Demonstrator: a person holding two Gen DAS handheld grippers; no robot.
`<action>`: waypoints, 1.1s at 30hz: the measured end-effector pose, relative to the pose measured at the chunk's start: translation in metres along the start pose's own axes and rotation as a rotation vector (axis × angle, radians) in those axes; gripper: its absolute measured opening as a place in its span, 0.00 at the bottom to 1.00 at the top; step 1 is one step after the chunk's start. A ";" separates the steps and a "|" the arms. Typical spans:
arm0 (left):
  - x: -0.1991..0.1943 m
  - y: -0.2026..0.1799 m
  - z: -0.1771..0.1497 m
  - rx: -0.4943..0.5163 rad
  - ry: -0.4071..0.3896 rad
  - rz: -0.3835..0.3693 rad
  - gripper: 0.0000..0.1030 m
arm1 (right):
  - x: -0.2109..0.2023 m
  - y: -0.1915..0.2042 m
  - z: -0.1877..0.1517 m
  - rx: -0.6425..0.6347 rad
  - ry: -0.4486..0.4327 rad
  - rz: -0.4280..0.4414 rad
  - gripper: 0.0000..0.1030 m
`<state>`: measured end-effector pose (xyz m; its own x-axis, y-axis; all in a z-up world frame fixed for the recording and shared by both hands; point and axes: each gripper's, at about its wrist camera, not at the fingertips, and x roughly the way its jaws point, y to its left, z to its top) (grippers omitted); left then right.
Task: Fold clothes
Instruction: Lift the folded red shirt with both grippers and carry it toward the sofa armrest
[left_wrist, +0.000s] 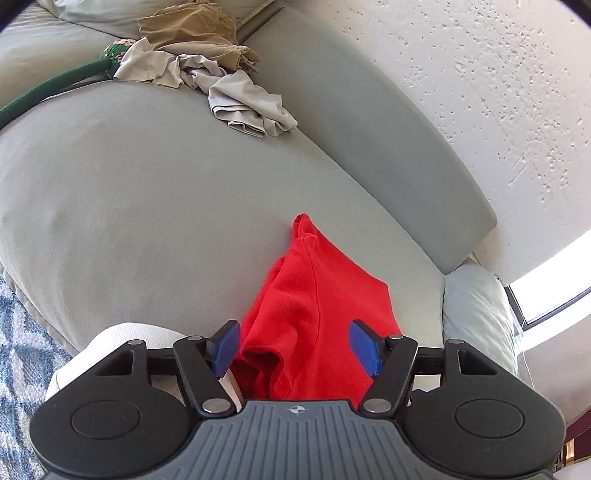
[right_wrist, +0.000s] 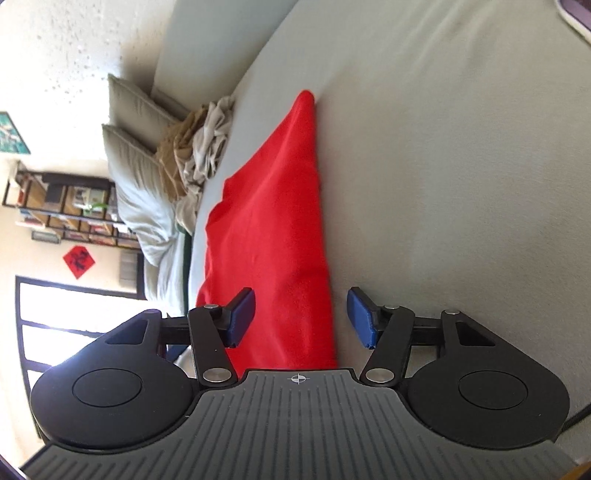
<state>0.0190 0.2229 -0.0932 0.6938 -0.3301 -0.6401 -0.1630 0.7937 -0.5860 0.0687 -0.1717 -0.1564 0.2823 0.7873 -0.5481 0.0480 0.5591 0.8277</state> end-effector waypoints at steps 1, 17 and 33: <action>0.003 0.000 0.004 0.011 0.006 0.003 0.61 | 0.008 0.001 0.004 0.003 0.010 0.010 0.58; 0.103 0.039 0.068 -0.051 0.506 -0.212 0.70 | 0.060 -0.006 0.027 0.076 0.027 0.121 0.29; 0.161 0.002 0.050 -0.074 0.623 -0.327 0.74 | 0.044 -0.010 0.036 0.075 0.029 0.138 0.50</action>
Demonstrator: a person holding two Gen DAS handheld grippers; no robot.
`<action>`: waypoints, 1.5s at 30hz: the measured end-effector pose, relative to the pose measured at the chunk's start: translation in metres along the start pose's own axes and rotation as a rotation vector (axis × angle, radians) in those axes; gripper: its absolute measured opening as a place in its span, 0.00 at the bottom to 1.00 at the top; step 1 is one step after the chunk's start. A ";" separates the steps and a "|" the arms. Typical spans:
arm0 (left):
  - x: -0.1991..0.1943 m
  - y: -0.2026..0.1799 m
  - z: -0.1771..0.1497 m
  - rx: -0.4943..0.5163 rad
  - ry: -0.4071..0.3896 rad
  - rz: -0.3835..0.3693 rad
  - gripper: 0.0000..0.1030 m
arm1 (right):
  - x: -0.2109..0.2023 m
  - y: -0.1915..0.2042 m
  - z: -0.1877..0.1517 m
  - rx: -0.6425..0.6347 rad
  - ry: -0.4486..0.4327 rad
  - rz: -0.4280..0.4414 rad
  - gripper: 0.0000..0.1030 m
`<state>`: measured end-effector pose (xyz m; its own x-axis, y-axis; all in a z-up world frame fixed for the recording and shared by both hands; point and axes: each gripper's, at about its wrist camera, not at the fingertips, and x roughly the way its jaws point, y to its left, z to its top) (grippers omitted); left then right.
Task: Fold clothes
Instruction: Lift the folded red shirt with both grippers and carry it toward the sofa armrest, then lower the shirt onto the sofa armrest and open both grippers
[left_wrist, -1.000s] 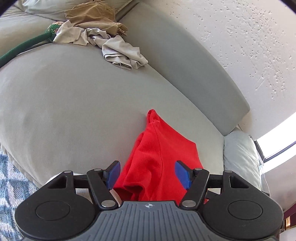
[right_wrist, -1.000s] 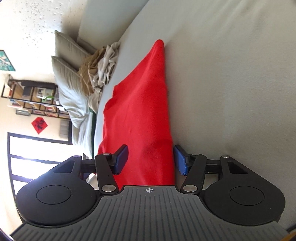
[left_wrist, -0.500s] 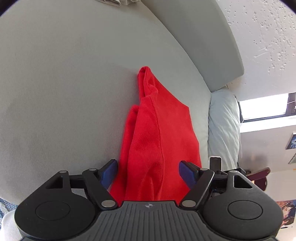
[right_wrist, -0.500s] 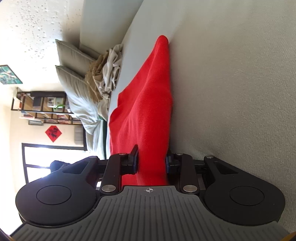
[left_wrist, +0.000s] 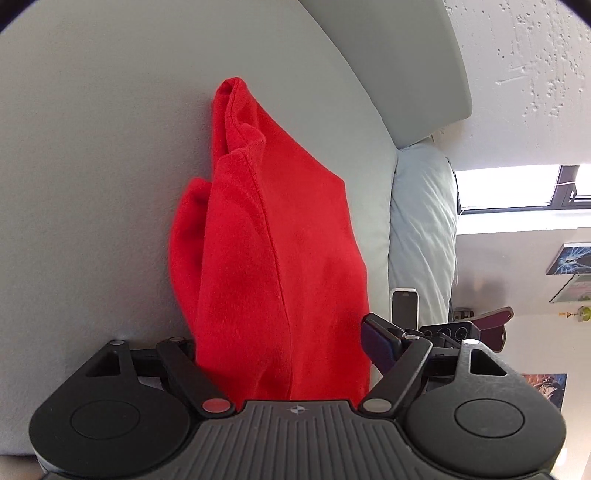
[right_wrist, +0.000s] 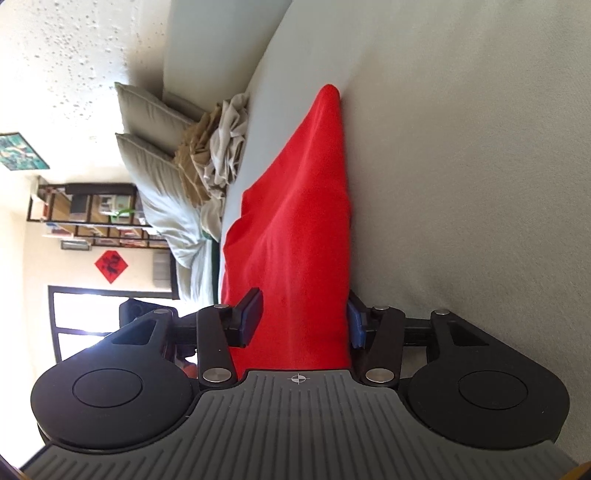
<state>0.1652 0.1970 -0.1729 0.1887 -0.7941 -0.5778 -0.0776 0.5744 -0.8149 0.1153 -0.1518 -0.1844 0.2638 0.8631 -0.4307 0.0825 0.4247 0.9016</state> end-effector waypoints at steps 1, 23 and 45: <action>0.002 0.000 0.001 -0.008 -0.008 -0.005 0.74 | 0.005 0.001 0.003 -0.002 -0.002 0.002 0.50; 0.030 -0.189 -0.142 0.443 0.038 0.308 0.24 | -0.143 0.078 -0.103 -0.182 -0.121 -0.339 0.18; 0.312 -0.423 -0.141 0.878 0.060 0.002 0.25 | -0.447 0.003 -0.068 -0.107 -0.908 -0.556 0.18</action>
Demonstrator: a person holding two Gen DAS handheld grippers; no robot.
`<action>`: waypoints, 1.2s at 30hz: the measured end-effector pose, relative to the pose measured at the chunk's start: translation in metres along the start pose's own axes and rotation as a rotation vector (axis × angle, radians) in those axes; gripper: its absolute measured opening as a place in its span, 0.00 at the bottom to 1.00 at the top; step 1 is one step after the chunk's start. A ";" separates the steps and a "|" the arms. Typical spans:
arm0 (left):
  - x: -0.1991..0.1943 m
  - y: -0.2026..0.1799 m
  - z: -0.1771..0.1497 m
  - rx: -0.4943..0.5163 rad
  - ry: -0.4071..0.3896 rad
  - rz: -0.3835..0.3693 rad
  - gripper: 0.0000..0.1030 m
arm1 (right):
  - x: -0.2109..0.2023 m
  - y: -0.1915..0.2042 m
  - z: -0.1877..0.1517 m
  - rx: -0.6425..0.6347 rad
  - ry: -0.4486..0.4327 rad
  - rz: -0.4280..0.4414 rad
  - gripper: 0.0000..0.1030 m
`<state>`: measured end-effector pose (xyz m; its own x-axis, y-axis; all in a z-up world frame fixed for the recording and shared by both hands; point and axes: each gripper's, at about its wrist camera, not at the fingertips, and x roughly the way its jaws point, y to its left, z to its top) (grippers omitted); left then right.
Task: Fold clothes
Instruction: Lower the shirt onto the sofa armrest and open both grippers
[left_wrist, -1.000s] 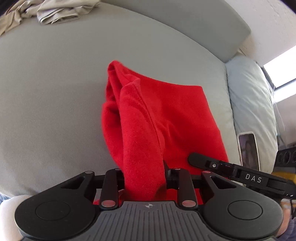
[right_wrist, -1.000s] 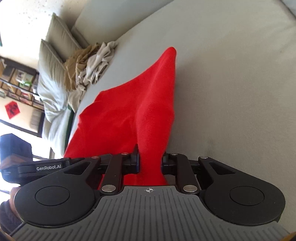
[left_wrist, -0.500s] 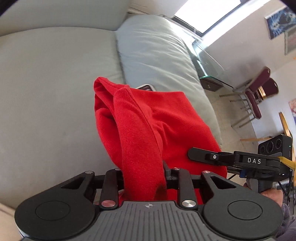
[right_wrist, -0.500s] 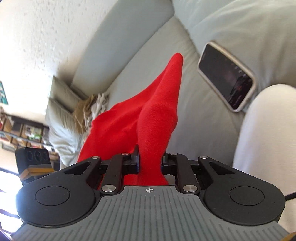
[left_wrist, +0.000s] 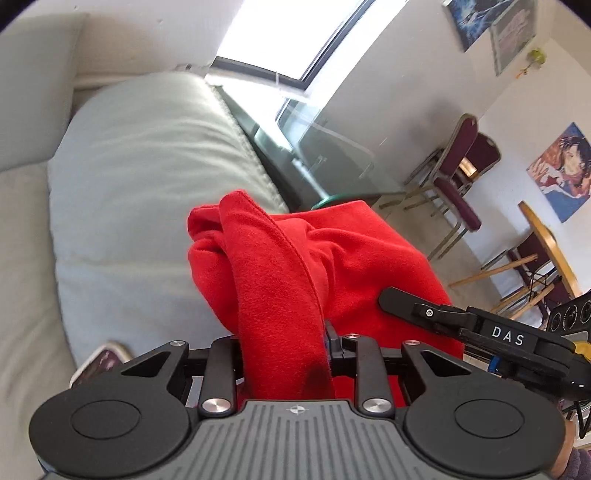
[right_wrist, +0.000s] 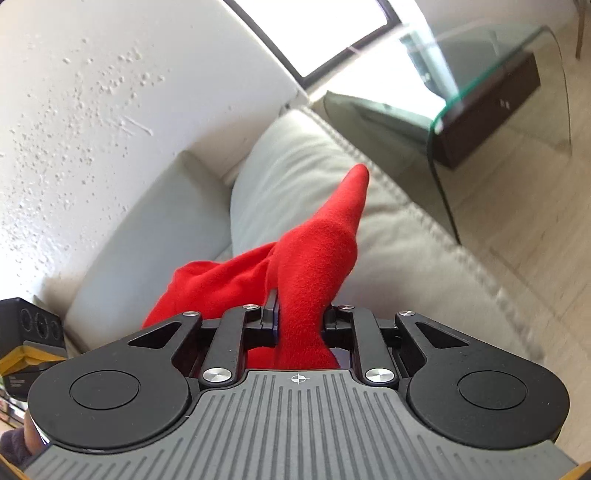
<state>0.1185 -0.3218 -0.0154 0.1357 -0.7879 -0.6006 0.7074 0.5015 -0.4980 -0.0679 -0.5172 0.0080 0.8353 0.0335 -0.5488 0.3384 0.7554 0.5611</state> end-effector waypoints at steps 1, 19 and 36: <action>0.010 0.004 0.001 -0.002 -0.018 -0.005 0.27 | 0.003 -0.002 0.006 -0.026 -0.029 -0.001 0.18; 0.028 0.065 -0.022 -0.330 0.166 0.041 0.25 | 0.023 -0.088 -0.029 0.235 0.181 0.012 0.11; -0.061 -0.028 -0.053 0.031 0.167 0.529 0.61 | -0.060 -0.046 -0.050 0.130 0.200 -0.208 0.72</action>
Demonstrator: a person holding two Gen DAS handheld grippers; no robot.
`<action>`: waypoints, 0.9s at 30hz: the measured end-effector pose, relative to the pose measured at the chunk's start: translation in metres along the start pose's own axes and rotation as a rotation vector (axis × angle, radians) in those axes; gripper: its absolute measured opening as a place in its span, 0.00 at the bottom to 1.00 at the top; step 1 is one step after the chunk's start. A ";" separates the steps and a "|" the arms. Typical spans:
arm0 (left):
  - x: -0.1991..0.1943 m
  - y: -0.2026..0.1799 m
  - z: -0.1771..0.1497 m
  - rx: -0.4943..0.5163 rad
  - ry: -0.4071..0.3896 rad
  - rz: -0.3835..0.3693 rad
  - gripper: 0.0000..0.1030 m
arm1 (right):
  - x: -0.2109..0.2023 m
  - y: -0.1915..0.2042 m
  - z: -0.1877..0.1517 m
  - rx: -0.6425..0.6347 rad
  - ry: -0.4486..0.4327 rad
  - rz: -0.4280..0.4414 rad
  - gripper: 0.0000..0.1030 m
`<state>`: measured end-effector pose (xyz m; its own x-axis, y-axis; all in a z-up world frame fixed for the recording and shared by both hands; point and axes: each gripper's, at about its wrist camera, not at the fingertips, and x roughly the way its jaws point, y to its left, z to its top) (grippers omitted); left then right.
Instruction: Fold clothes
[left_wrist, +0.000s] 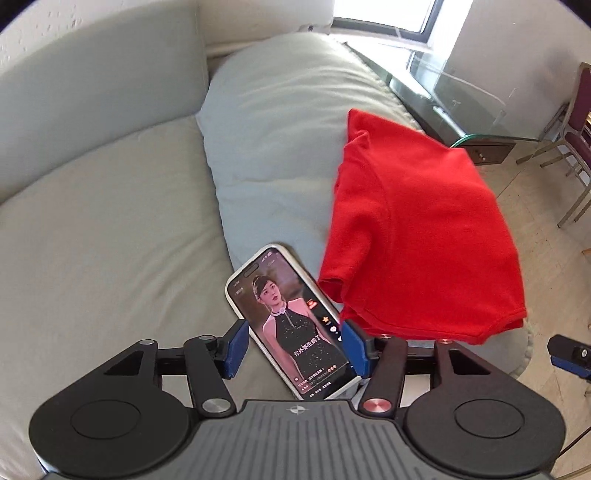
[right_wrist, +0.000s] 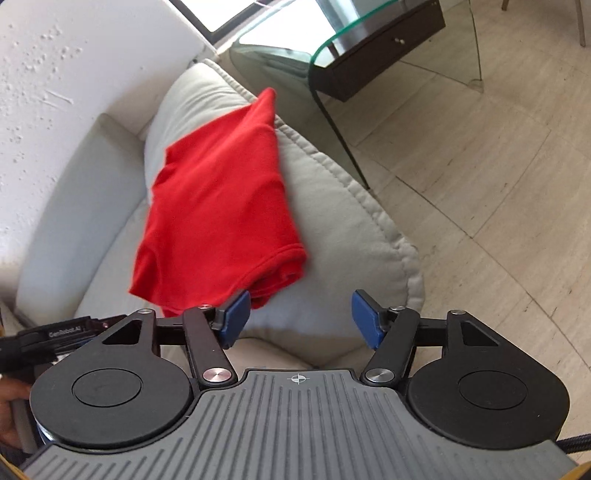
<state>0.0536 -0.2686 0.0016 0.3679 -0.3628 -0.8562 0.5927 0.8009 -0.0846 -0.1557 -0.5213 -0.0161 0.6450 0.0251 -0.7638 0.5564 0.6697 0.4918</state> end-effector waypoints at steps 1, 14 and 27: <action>-0.012 -0.006 -0.003 0.019 -0.033 -0.009 0.68 | -0.009 0.007 -0.002 -0.013 -0.015 0.019 0.74; -0.108 -0.050 -0.016 0.051 -0.205 -0.111 0.94 | -0.093 0.100 -0.022 -0.252 -0.119 0.020 0.88; -0.154 -0.067 -0.018 0.085 -0.303 -0.148 0.99 | -0.164 0.144 -0.028 -0.390 -0.189 -0.128 0.88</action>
<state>-0.0556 -0.2575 0.1294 0.4616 -0.6075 -0.6464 0.7087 0.6908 -0.1431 -0.1964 -0.4083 0.1678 0.6880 -0.1882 -0.7008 0.4224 0.8892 0.1760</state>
